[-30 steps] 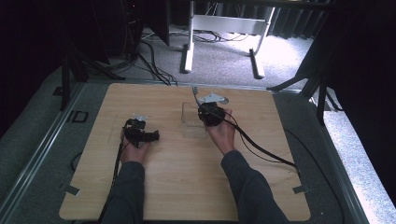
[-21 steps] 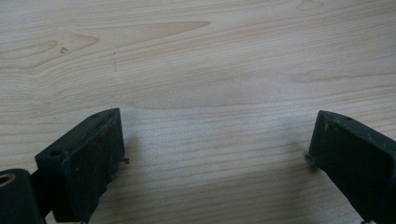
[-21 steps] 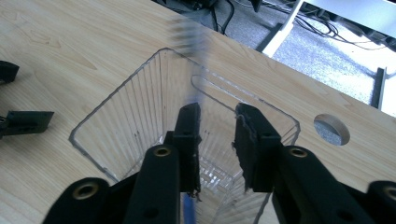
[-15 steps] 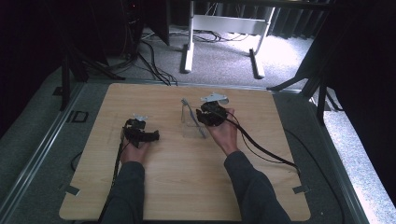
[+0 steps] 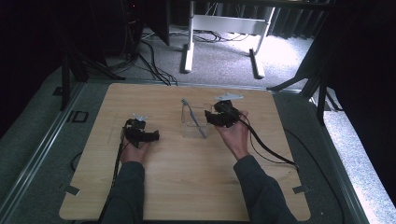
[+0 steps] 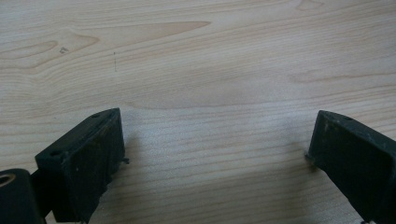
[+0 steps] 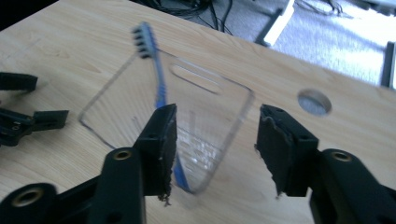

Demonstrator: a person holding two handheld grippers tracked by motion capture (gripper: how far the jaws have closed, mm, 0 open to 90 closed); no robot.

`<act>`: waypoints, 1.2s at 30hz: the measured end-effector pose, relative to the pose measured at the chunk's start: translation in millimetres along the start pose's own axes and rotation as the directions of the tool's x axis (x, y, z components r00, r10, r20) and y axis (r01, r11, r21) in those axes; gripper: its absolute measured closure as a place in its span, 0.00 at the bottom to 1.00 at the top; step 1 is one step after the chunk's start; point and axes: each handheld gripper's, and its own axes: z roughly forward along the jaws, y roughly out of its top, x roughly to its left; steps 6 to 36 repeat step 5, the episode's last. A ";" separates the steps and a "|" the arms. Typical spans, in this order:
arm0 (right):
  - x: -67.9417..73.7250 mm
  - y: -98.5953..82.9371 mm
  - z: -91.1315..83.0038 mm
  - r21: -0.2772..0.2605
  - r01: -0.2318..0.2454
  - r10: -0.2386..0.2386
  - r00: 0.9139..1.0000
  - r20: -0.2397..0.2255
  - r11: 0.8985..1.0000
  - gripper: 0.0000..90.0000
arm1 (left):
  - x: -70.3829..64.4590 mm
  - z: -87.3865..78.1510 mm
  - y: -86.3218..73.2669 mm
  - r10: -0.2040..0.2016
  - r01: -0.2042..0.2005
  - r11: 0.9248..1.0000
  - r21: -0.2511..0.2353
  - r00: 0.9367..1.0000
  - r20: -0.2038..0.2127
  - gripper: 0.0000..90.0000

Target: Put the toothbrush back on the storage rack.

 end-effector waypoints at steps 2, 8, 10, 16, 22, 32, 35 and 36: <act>-10.6 -4.7 -5.1 -0.009 -0.038 0.038 0.999 -0.005 0.999 0.48 | 0.0 0.0 0.0 0.000 0.000 1.000 0.000 1.000 0.000 0.04; -24.7 -13.1 -13.3 -0.020 -0.065 0.065 0.998 -0.008 0.998 0.45 | 0.0 0.0 0.0 0.000 0.000 1.000 0.000 1.000 0.000 0.04; -24.7 -13.1 -13.3 -0.020 -0.065 0.065 0.998 -0.008 0.998 0.45 | 0.0 0.0 0.0 0.000 0.000 1.000 0.000 1.000 0.000 0.04; -24.7 -13.1 -13.3 -0.020 -0.065 0.065 0.998 -0.008 0.998 0.45 | 0.0 0.0 0.0 0.000 0.000 1.000 0.000 1.000 0.000 0.04; -24.7 -13.1 -13.3 -0.020 -0.065 0.065 0.998 -0.008 0.998 0.45 | 0.0 0.0 0.0 0.000 0.000 1.000 0.000 1.000 0.000 0.04; -24.7 -13.1 -13.3 -0.020 -0.065 0.065 0.998 -0.008 0.998 0.45 | 0.0 0.0 0.0 0.000 0.000 1.000 0.000 1.000 0.000 0.04; -24.7 -13.1 -13.3 -0.020 -0.065 0.065 0.998 -0.008 0.998 0.45 | 0.0 0.0 0.0 0.000 0.000 1.000 0.000 1.000 0.000 0.04; -24.7 -13.1 -13.3 -0.020 -0.065 0.065 0.998 -0.008 0.998 0.45 | 0.0 0.0 0.0 0.000 0.000 1.000 0.000 1.000 0.000 0.04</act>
